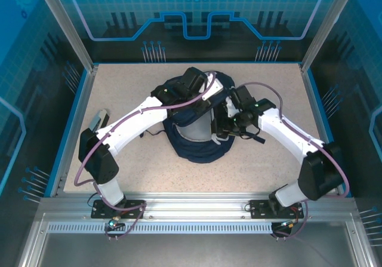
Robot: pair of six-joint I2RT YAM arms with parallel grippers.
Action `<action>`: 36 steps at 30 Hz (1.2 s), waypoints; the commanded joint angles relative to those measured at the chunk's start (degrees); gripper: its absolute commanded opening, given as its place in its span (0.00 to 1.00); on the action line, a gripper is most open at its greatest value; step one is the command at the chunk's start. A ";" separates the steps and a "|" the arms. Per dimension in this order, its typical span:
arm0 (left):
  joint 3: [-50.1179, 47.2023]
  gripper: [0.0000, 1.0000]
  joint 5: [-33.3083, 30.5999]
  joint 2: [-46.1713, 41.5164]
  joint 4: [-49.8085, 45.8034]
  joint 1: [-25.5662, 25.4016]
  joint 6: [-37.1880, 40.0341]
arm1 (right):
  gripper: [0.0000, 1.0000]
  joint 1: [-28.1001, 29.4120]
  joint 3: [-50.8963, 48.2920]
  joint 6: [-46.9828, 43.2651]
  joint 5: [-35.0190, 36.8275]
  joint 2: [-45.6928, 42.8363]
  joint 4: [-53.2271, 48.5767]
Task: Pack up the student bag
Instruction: Place the glasses case in the student bag, then move the glasses case into the student bag.
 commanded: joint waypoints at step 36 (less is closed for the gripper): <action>5.21 0.00 5.90 1.42 2.99 1.29 -8.60 | 0.35 0.52 -20.04 30.13 -0.75 -6.69 27.25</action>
